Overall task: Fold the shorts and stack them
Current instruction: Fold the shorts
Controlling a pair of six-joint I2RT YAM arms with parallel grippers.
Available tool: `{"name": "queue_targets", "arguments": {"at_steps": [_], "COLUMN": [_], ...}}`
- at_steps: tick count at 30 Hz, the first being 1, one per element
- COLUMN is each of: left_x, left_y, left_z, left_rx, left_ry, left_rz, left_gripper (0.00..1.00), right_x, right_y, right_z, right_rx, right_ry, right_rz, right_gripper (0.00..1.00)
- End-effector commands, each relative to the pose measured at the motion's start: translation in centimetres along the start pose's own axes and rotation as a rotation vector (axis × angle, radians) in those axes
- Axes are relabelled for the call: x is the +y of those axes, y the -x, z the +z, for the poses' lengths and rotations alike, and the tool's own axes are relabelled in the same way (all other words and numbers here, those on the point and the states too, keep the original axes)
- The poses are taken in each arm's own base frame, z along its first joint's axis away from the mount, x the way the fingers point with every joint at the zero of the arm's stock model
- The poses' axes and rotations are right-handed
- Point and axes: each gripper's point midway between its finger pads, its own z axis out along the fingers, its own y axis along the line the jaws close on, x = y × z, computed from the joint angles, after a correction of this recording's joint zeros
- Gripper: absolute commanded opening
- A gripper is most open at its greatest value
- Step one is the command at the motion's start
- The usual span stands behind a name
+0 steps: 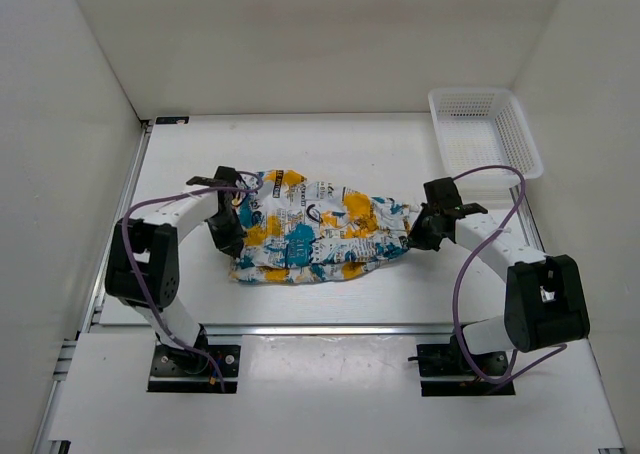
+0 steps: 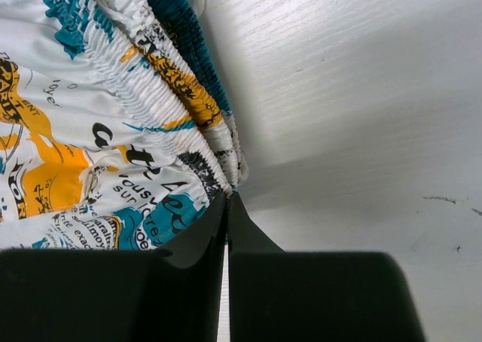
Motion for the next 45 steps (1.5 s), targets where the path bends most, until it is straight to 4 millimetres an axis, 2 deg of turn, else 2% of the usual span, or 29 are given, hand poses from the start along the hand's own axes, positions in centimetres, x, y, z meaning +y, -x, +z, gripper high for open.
{"name": "queue_targets", "arguments": {"at_steps": [1, 3, 5, 7, 8, 11, 17, 19, 21, 24, 27, 28, 30, 31, 32, 33, 34, 36, 37, 39, 40, 43, 45], "left_x": [-0.4, -0.4, -1.1, -0.9, -1.2, -1.4, -0.6, -0.7, -0.4, -0.3, -0.1, 0.0, 0.0, 0.5, 0.2, 0.3, 0.0, -0.5, -0.9, -1.1, -1.1, -1.5, -1.9], "left_y": [0.6, 1.1, 2.5, 3.2, 3.9, 5.1, 5.1, 5.0, 4.2, 2.3, -0.3, -1.3, -2.4, -3.3, -3.2, -3.4, -4.0, -3.7, -3.7, -2.4, -2.0, 1.0, 2.7], "left_z": [0.7, 0.5, -1.5, -3.0, -4.7, -7.3, -11.1, -13.2, -14.7, -15.6, -13.4, -11.6, -9.7, -7.9, -7.1, -6.1, -4.7, -4.1, -4.1, -4.6, -5.1, -7.3, -7.7], "left_rx": [-0.002, -0.011, -0.077, -0.105, -0.137, -0.191, -0.240, -0.281, -0.297, -0.301, -0.240, -0.213, -0.173, -0.134, -0.133, -0.116, -0.066, -0.046, -0.040, -0.070, -0.087, -0.185, -0.205], "left_ry": [-0.007, -0.012, -0.046, -0.053, -0.074, -0.096, -0.135, -0.176, -0.201, -0.252, -0.256, -0.260, -0.265, -0.236, -0.246, -0.235, -0.217, -0.203, -0.200, -0.190, -0.181, -0.170, -0.150], "left_rz": [0.000, -0.009, -0.013, -0.025, -0.027, -0.030, -0.052, -0.053, -0.061, -0.067, -0.087, -0.108, -0.125, -0.125, -0.124, -0.136, -0.124, -0.105, -0.095, -0.084, -0.086, -0.085, -0.087], "left_gripper": [0.10, 0.10, 0.10, 0.10, 0.10, 0.10, 0.10, 0.10, 0.10, 0.10, 0.10, 0.10, 0.10, 0.10, 0.18, 0.35, 0.62, 0.75, 0.78, 0.78, 0.78, 0.75, 0.74], "right_x": [0.2, 0.6, 1.2, 2.0, 2.4, 3.3, 3.8, 4.1, 4.4, 3.7, 2.4, 1.7, 1.3, 0.8, 0.4, 0.3, -0.2, 0.1, 0.0, 0.0, -0.1, 0.0, 0.1], "right_y": [0.5, 0.9, 1.6, 2.6, 3.0, 4.1, 5.0, 5.7, 6.4, 7.0, 6.2, 5.4, 4.6, 3.7, 3.2, 2.8, 2.2, 1.9, 1.7, 1.7, 1.8, 1.4, 1.1], "right_z": [-0.7, -1.1, -1.7, -2.4, -2.7, -3.6, -5.2, -6.3, -7.5, -8.4, -7.6, -6.9, -5.9, -4.8, -4.5, -3.9, -3.1, -2.8, -2.5, -2.5, -2.5, -2.0, -1.2], "right_rx": [-0.017, -0.031, -0.048, -0.069, -0.080, -0.103, -0.142, -0.168, -0.203, -0.239, -0.221, -0.197, -0.172, -0.145, -0.131, -0.116, -0.096, -0.074, -0.063, -0.055, -0.051, -0.011, 0.014], "right_ry": [0.005, 0.017, 0.030, 0.048, 0.057, 0.075, 0.094, 0.097, 0.111, 0.085, 0.053, 0.034, 0.032, 0.026, 0.017, 0.016, 0.000, 0.018, 0.009, 0.019, 0.025, 0.060, 0.085], "right_rz": [-0.010, -0.011, -0.011, -0.022, -0.022, -0.034, -0.044, -0.043, -0.062, -0.062, -0.054, -0.054, -0.056, -0.057, -0.047, -0.047, -0.047, -0.060, -0.060, -0.053, -0.053, -0.031, -0.019], "right_gripper": [0.00, 0.00, 0.00, 0.00, 0.00, 0.00, 0.00, 0.00, 0.00, 0.00, 0.00, 0.00, 0.00, 0.00, 0.00, 0.04, 0.25, 0.39, 0.56, 0.63, 0.71, 0.78, 0.80]}}
